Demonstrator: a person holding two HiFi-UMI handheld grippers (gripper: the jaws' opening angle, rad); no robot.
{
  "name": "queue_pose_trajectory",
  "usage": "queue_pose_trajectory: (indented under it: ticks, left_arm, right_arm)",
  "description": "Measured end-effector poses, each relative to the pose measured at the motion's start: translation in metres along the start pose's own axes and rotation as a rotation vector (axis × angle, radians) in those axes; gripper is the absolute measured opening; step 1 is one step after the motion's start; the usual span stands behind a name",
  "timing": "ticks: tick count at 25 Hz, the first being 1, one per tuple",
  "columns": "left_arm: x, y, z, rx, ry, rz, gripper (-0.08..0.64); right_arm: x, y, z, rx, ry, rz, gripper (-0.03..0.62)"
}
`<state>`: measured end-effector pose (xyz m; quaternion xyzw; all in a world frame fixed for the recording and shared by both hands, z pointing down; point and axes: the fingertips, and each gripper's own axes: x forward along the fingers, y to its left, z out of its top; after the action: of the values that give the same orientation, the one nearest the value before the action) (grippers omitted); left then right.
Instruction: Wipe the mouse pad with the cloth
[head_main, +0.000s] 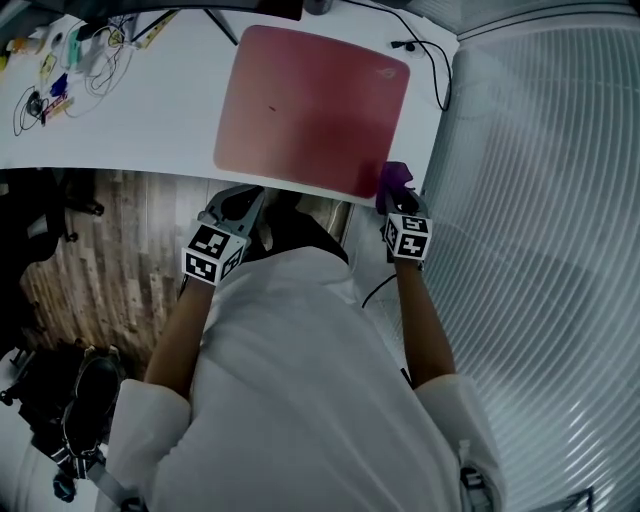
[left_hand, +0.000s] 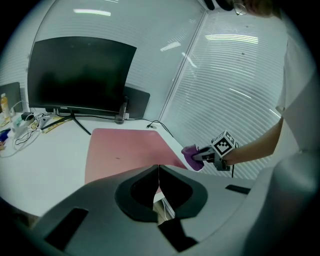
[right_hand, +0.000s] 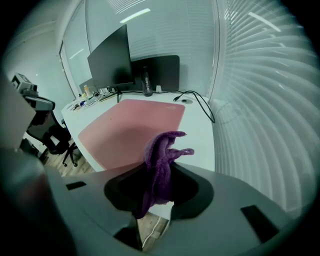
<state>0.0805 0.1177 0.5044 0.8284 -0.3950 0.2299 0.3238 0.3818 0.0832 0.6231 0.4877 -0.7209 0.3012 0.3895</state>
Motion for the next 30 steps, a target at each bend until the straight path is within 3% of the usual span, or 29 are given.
queue_pose_trajectory:
  ticks: [7,17,21,30]
  left_arm:
    - [-0.004,0.010,-0.005,-0.019,0.018,0.036,0.018]
    - [-0.029,0.041,-0.015,-0.028,0.022,0.047,0.018]
    - [-0.039,0.056,-0.015,-0.026,0.019,0.034,0.018]
    - [-0.064,0.098,-0.019,-0.020,0.020,0.008,0.018]
  right_arm:
    - [0.027,-0.007,-0.018,0.004,0.067,-0.017,0.133]
    - [0.041,0.004,-0.023,0.039,0.115,-0.120,0.133]
    - [0.043,0.015,-0.019,0.017,0.144,-0.175,0.133]
    - [0.050,0.065,-0.007,0.021,0.183,-0.213,0.133]
